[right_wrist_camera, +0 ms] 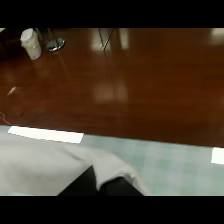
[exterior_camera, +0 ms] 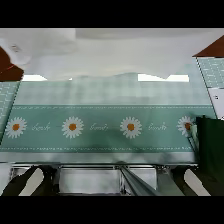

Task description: Fold the shirts.

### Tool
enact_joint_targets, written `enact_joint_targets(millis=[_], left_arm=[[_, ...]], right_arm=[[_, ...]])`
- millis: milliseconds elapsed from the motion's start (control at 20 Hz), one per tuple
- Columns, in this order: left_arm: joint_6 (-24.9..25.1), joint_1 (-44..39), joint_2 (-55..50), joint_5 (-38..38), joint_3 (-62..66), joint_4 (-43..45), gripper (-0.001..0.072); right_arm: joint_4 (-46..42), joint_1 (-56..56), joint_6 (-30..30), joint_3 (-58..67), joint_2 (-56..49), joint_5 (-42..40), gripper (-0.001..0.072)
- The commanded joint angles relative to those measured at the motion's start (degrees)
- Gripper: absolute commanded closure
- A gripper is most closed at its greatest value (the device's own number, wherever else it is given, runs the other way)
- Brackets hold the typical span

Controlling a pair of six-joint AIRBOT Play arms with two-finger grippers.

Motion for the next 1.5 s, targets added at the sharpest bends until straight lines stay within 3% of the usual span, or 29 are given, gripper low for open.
enact_joint_targets(millis=[0, 200, 550, 700, 850, 1050, 1200, 1350, 1450], left_arm=[[-0.2, 2.5, 6.7, 0.2, 7.0, 4.3, 0.0687], [-4.5, 1.2, 14.2, -0.3, 7.0, 15.6, 0.0687], [-12.7, -8.3, 17.9, -9.8, 3.9, 40.5, 0.0687], [-13.7, -8.3, 17.4, -9.8, -7.2, 39.6, 0.0687], [-13.4, -8.3, 13.9, -8.0, -21.7, 34.4, 0.0687], [-8.9, -8.4, 3.2, 5.3, -36.5, 25.1, 0.0687], [-2.2, -9.3, -10.4, 14.7, -36.6, 21.4, 0.0687], [-2.5, -11.3, -23.5, 19.0, -30.6, 21.4, 0.0687], [-2.8, -12.8, -31.9, 19.5, -24.4, 21.4, 0.0687]], right_arm=[[-8.2, 0.1, 1.4, 3.2, 8.7, 1.3, 0.0690], [-14.3, 0.1, 3.8, 3.2, 16.7, 5.2, 0.0690], [-19.7, 0.1, 7.7, 1.3, 20.6, 11.8, 0.0690], [-13.5, 0.1, 7.8, -8.2, 20.5, 12.1, 0.0690], [-5.6, 0.1, 4.2, -20.8, 17.5, 11.0, 0.0690], [-4.3, 0.1, -0.4, -34.9, 6.4, 3.3, 0.0690], [0.9, 0.1, -4.1, -36.4, -8.0, -4.7, 0.0690], [14.3, 0.1, -9.3, -34.8, -23.3, -9.4, 0.0690], [16.9, 0.1, -9.5, -30.6, -31.8, -13.2, 0.0690]])
